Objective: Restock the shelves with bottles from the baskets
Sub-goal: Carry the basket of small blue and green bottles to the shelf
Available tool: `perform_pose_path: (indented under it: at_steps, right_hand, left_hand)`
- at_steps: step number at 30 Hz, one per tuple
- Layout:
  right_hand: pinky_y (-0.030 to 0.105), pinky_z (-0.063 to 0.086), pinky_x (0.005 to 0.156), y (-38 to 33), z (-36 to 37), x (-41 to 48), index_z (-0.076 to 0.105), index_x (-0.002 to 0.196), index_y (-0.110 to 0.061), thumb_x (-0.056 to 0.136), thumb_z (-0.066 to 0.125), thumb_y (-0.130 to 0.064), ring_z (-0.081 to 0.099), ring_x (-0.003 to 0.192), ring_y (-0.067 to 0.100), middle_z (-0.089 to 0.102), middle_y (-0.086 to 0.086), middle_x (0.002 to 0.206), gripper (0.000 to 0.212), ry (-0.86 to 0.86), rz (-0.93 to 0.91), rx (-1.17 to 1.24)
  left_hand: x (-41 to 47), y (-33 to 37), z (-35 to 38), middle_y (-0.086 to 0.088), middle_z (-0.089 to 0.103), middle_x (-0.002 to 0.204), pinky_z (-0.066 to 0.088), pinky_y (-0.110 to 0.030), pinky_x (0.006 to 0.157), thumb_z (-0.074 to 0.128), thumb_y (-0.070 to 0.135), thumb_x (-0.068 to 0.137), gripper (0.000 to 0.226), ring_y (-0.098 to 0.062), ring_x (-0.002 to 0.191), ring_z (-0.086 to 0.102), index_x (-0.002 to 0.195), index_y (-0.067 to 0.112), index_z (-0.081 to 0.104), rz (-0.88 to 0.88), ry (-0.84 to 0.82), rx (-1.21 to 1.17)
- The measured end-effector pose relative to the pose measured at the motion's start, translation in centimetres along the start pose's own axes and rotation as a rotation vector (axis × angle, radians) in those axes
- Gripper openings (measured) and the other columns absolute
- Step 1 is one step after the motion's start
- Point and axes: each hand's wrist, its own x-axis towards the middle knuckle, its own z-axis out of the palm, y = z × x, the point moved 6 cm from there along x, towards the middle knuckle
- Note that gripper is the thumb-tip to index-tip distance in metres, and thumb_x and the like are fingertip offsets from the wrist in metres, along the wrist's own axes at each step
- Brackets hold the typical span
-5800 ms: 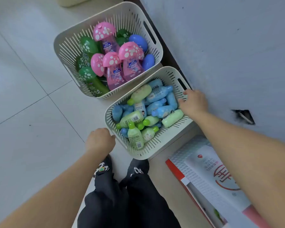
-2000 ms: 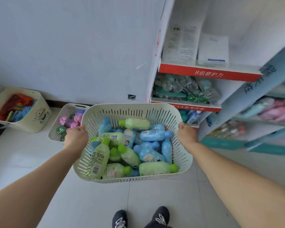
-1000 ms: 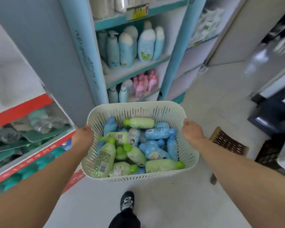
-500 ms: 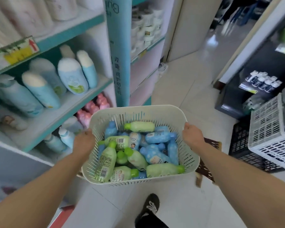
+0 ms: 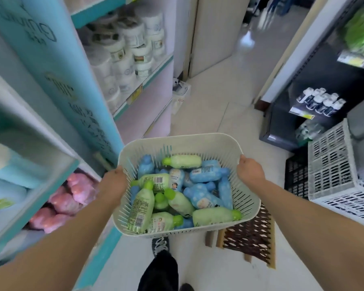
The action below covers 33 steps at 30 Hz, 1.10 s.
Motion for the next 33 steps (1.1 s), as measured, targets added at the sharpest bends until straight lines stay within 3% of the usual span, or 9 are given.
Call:
perform_pose_path:
  at_steps: [5,12,16,19,24,33]
  right_hand:
    - [0.039,0.041,0.096,-0.2,-2.0,7.3,0.045,0.13,0.003,0.102,0.021,-0.015,0.051,0.116,0.04,0.054,0.026,0.126,0.041,0.007,0.073,0.015]
    - [0.04,0.039,0.097,1.7,-3.7,17.8,0.044,0.13,0.003,0.101,0.023,-0.011,0.05,0.117,0.041,0.052,0.028,0.127,0.038,0.015,0.138,0.032]
    - [0.039,0.04,0.095,3.2,-3.9,24.7,0.045,0.127,0.001,0.1,0.024,-0.012,0.052,0.114,0.04,0.053,0.027,0.125,0.037,0.004,0.166,0.063]
    - [0.04,0.04,0.095,4.0,-3.8,29.4,0.046,0.126,0.002,0.101,0.024,-0.014,0.051,0.113,0.041,0.053,0.028,0.124,0.038,0.006,0.191,0.131]
    - [0.04,0.039,0.097,5.7,-2.8,36.6,0.052,0.121,0.003,0.103,0.02,-0.03,0.051,0.115,0.039,0.055,0.026,0.124,0.049,0.039,0.298,0.253]
    - [0.041,0.039,0.096,7.8,2.5,47.3,0.051,0.12,0.005,0.103,0.019,-0.036,0.052,0.114,0.041,0.056,0.029,0.122,0.055,0.071,0.418,0.315]
  left_hand:
    - [6.1,6.9,3.5,-0.025,0.058,0.111,0.042,-0.039,0.075,0.027,0.016,0.1,0.034,-0.037,0.092,0.055,0.101,-0.001,0.056,0.038,-0.015,0.019]
    - [13.4,15.7,8.5,-0.024,0.058,0.119,0.044,-0.049,0.096,0.024,0.037,0.102,0.055,-0.04,0.107,0.055,0.119,-0.003,0.058,0.033,-0.042,-0.041]
    - [17.5,20.1,12.7,-0.022,0.06,0.117,0.047,-0.05,0.093,0.023,0.037,0.101,0.054,-0.039,0.104,0.057,0.117,0.001,0.06,0.02,-0.042,-0.032]
    - [20.5,22.5,16.1,-0.02,0.062,0.106,0.05,-0.051,0.088,0.023,0.041,0.095,0.052,-0.038,0.094,0.059,0.102,0.007,0.062,-0.01,-0.044,-0.034]
    - [25.5,25.5,21.7,-0.024,0.061,0.101,0.05,-0.052,0.083,0.031,0.035,0.095,0.038,-0.04,0.09,0.06,0.089,0.009,0.059,-0.049,-0.063,-0.074]
    - [34.5,28.2,30.5,-0.016,0.057,0.108,0.041,-0.039,0.088,0.025,0.033,0.103,0.047,-0.027,0.095,0.051,0.107,0.002,0.06,0.008,-0.101,-0.06]
